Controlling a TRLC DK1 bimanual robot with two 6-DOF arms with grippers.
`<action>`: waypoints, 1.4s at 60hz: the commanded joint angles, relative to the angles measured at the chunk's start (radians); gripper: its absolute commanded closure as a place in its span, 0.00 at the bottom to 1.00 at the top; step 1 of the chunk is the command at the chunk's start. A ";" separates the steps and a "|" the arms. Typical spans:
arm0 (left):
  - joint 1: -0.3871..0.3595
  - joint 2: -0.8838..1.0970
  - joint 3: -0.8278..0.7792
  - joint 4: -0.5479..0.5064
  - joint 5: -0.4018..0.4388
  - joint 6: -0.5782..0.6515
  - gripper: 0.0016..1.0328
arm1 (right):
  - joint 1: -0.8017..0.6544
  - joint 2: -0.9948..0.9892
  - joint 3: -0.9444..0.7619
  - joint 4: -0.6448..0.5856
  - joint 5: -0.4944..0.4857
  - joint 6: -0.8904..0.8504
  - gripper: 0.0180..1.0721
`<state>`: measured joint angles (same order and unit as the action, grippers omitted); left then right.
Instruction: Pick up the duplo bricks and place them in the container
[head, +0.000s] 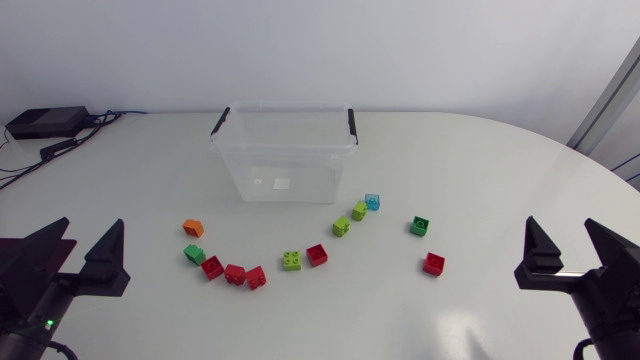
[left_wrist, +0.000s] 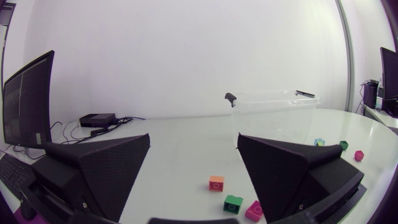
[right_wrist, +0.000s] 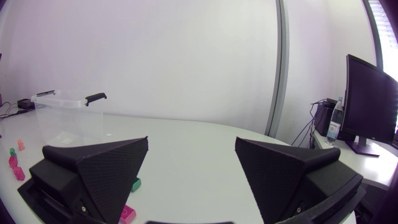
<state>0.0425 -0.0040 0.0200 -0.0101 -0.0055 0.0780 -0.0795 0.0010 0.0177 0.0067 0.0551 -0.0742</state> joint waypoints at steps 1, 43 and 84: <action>-0.009 -0.007 -0.018 0.001 -0.001 -0.023 0.05 | 0.009 -0.006 -0.021 0.003 -0.003 0.021 0.04; -0.096 0.455 0.388 -0.090 -0.002 -0.049 0.06 | 0.122 0.323 0.245 -0.027 0.008 0.024 0.05; -0.115 1.690 1.092 -0.633 0.027 -0.009 0.09 | 0.127 0.965 0.654 -0.468 -0.067 -0.088 0.05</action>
<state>-0.0658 1.6150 1.0645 -0.6250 0.0051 0.0784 0.0383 0.9256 0.6514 -0.4423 -0.0006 -0.1284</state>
